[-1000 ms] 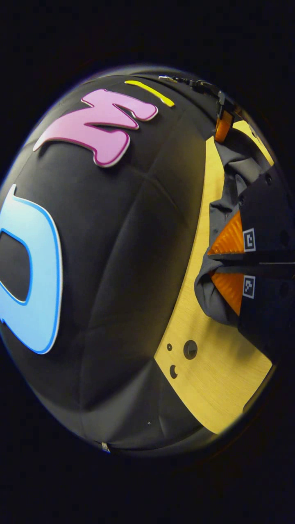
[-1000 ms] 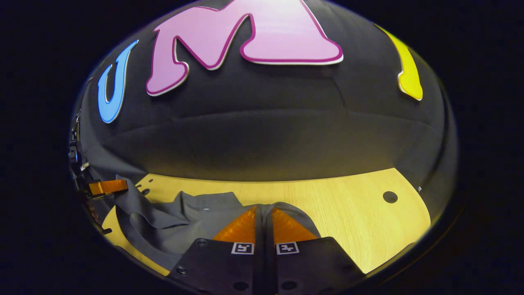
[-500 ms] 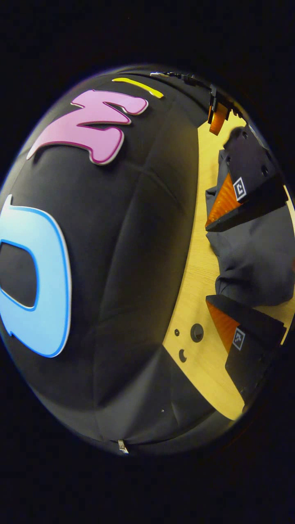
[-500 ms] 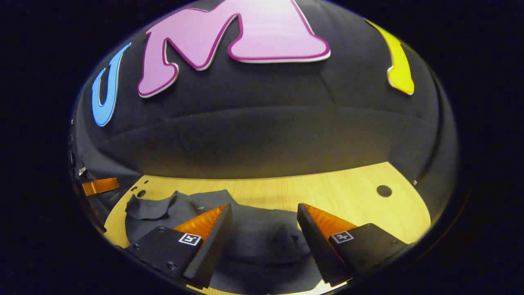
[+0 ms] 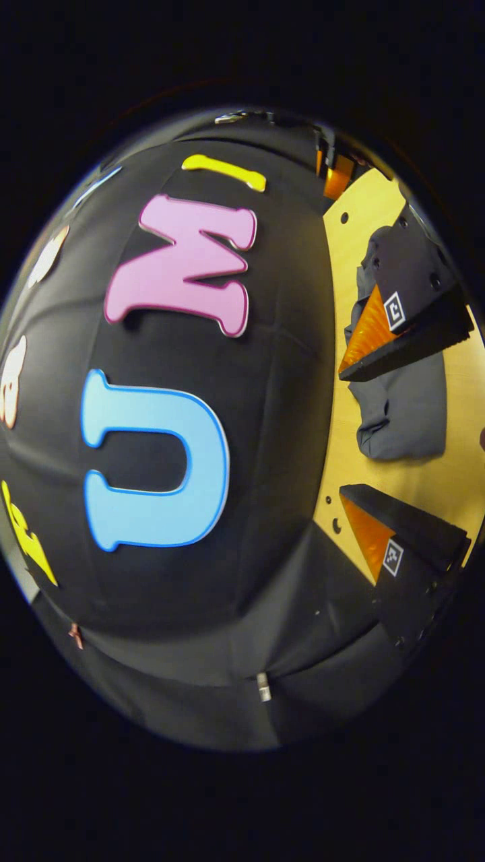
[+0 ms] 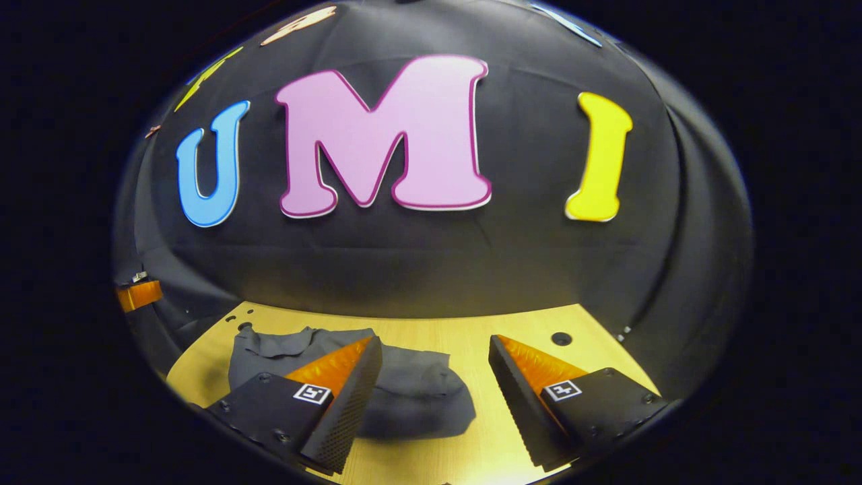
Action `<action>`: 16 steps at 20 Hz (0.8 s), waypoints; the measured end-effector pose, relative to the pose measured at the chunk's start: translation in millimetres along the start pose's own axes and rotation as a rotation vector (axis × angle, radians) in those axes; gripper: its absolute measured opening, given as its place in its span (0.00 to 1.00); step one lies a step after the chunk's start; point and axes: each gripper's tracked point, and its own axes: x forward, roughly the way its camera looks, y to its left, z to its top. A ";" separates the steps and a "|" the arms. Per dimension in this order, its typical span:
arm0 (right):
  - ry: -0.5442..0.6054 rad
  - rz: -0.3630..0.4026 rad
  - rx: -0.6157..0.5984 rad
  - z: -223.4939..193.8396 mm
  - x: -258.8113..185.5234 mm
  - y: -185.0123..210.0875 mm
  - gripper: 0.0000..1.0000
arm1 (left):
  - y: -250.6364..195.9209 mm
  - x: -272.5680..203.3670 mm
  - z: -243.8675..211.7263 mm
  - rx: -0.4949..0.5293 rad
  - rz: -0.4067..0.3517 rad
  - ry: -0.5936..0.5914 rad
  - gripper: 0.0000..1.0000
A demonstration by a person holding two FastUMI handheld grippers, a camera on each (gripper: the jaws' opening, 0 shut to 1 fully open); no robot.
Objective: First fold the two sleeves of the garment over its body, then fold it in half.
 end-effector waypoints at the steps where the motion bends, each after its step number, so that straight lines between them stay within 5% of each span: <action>1: -0.004 0.000 0.015 2.0 -18.0 1.7 0.98 | -8.2 -18.2 5.5 0.004 -0.023 -0.012 0.96; 8: 0.021 0.008 0.012 -15.6 -116.6 19.4 0.98 | -28.1 -126.4 15.4 -0.073 -0.080 -0.061 0.96; 16: 0.044 0.077 0.106 -40.1 -188.2 80.8 0.98 | -30.5 -204.0 -23.4 -0.034 -0.141 -0.050 0.96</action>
